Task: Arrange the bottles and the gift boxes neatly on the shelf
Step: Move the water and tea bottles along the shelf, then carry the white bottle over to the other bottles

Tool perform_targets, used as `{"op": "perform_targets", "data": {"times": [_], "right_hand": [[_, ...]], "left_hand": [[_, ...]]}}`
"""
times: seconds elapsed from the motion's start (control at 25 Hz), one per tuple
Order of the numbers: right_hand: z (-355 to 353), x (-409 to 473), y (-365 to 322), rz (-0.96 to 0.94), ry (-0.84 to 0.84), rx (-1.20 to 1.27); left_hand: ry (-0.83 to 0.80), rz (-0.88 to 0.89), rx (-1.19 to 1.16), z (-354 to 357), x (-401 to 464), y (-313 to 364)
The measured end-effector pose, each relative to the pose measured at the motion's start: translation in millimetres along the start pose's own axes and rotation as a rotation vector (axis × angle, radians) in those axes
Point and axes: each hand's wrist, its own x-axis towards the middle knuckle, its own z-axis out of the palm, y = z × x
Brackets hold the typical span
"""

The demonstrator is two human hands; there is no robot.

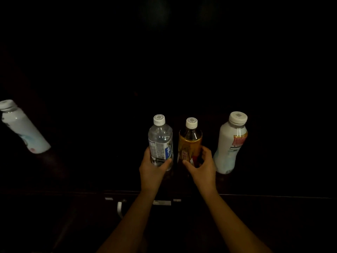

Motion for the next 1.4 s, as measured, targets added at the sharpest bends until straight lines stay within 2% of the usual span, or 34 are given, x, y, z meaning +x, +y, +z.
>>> {"op": "perform_targets", "data": {"times": [0.32, 0.48, 0.64, 0.8, 0.92, 1.16, 1.4], "right_hand": [[-7.1, -33.9, -7.8, 0.046, -0.022, 0.052], [4.7, -71.7, -18.6, 0.039, -0.093, 0.052], [36.2, -108.9, -39.6, 0.074, -0.321, -0.033], [88.9, -150.1, -70.6, -0.016, -0.561, -0.253], [150.2, -190.0, -97.5, -0.077, -0.581, -0.301], [251.6, -225.0, -144.9, -0.119, -0.533, -0.292], [301.9, -200.3, -168.8, -0.195, -0.475, -0.371]], "left_hand": [[0.028, -0.083, -0.011, -47.8, -43.5, -1.7], [-0.085, -0.131, 0.006, -93.2, -62.1, -10.5], [-0.14, -0.082, 0.091, -160.3, -74.1, -22.2], [-0.169, -0.034, 0.288, -254.3, -75.9, -33.7], [-0.146, 0.005, 0.475, -344.0, -72.4, -46.6], [-0.101, 0.009, 0.631, -473.7, -52.0, -58.5], [-0.085, 0.064, 0.658, -504.1, 0.0, -67.5]]}}
